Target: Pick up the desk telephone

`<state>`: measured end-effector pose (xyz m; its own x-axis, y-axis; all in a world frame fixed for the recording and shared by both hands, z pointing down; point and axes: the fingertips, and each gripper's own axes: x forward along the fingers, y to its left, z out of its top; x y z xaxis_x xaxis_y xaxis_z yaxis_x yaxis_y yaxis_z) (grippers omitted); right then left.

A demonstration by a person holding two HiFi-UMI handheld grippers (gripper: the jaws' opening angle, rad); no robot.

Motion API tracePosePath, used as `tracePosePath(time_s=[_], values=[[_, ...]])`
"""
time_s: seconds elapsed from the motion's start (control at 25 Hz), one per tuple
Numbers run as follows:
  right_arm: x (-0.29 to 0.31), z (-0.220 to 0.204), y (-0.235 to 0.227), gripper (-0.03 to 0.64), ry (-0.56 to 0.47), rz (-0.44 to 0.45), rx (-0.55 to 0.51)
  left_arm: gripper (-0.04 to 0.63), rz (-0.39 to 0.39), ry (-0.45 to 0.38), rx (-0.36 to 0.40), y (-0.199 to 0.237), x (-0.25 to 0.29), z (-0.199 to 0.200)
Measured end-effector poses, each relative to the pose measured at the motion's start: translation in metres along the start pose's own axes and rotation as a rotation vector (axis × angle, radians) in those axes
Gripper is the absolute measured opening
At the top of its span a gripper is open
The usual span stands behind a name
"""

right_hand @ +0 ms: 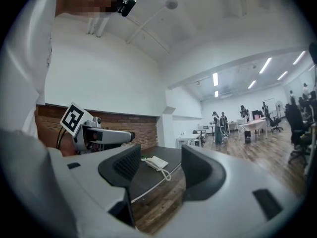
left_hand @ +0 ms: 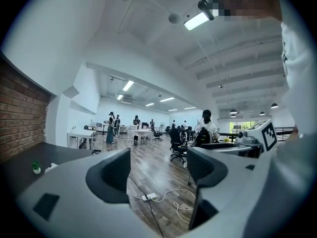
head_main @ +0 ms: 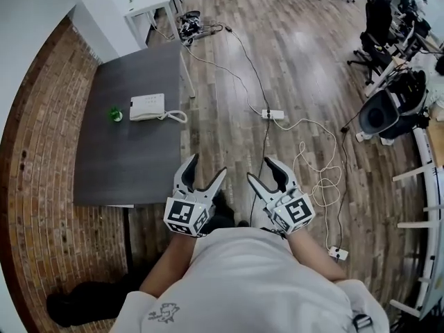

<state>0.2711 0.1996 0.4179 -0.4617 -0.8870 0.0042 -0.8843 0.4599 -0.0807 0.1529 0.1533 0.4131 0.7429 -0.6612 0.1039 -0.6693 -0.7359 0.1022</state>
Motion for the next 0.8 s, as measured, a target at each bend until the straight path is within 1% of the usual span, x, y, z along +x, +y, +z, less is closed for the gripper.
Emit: tracePosePath(time_s=[0.2,0.4,0.6,0.8], values=[[0.000,0.001,-0.027,0.264,0.001,-0.052,-0.006,0.354,-0.078,0.003,-0.004,-0.007,0.040,0.001],[0.024,-0.007,-0.053,0.264,0.014,-0.075,0.000,0.356,-0.116,0.010,0.003,0.007,0.077,0.002],[0.071,-0.006,-0.073,0.263,0.018,-0.064,-0.008,0.356,-0.109,0.013,-0.033,0.051,0.108,0.005],[0.135,0.008,-0.090,0.262,0.010,-0.065,-0.015,0.356,-0.103,0.007,-0.015,0.109,0.135,0.025]])
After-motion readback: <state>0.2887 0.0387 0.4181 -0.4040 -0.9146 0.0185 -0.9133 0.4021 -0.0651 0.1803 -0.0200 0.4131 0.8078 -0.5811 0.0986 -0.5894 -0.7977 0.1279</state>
